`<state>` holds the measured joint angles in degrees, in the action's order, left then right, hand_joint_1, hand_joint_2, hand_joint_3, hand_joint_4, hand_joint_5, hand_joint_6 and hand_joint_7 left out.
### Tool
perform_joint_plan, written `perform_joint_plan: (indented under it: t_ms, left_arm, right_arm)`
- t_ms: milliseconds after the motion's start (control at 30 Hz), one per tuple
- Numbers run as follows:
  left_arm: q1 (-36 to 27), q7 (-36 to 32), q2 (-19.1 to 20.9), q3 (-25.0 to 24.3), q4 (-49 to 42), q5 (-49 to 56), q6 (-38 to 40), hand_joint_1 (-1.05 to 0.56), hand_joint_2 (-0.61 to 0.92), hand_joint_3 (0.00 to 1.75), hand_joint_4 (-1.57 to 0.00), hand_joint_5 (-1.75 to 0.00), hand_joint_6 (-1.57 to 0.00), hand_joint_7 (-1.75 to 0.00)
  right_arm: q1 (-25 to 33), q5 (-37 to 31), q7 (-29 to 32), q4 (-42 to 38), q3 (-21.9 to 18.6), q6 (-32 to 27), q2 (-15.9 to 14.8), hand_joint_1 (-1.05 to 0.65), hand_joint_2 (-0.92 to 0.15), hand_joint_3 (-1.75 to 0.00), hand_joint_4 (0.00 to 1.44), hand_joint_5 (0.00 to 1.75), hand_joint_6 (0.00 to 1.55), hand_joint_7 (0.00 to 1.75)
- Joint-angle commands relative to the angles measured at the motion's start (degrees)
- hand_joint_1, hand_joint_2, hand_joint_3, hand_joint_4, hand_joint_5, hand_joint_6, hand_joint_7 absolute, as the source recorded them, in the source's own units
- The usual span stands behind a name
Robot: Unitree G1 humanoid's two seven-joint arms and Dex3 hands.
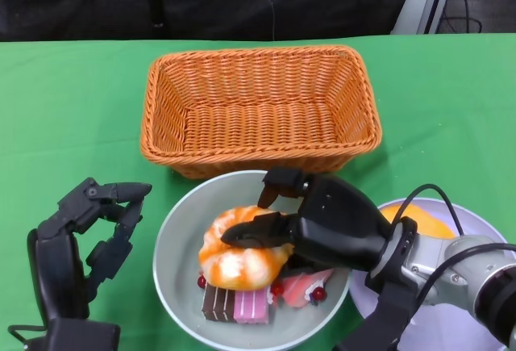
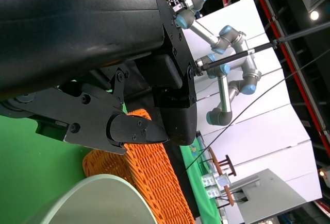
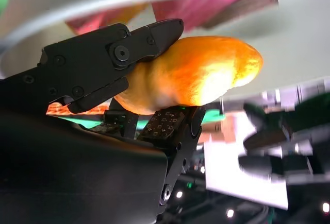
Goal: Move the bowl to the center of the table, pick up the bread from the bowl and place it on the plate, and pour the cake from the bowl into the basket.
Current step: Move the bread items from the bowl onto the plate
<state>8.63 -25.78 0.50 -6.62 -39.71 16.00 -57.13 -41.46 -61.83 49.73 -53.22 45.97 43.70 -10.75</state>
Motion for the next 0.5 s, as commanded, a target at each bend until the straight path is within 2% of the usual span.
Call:
perform_joint_plan:
  t_ms: [33, 367, 500]
  left_arm:
    - [0.3, -1.1, 1.1, -0.7, -0.6, 0.2, -0.9, -0.2, 0.92, 0.25, -0.78, -1.35, -0.91, -0.78]
    - [0.4, -2.6, 1.4, -0.6, -0.6, 1.3, -0.1, -0.2, 0.92, 0.27, -0.79, -1.31, -0.91, -0.8]
    - [0.4, -2.4, 1.5, -0.6, -0.7, 1.0, -0.3, -0.2, 0.92, 0.27, -0.79, -1.31, -0.9, -0.8]
  right_arm:
    - [-2.1, 1.7, 3.5, -1.4, -1.4, 1.9, -0.2, -0.22, -0.92, -0.12, 0.74, 1.28, 1.2, 0.02]
    - [-2.6, 5.2, 4.8, -0.7, -5.1, 6.0, -2.2, -0.22, -0.92, -0.08, 0.87, 0.92, 1.19, 0.01]
    - [-1.5, 7.1, 3.9, 0.9, -7.1, 7.7, -3.2, -0.22, -0.92, -0.07, 0.91, 0.91, 1.21, 0.02]
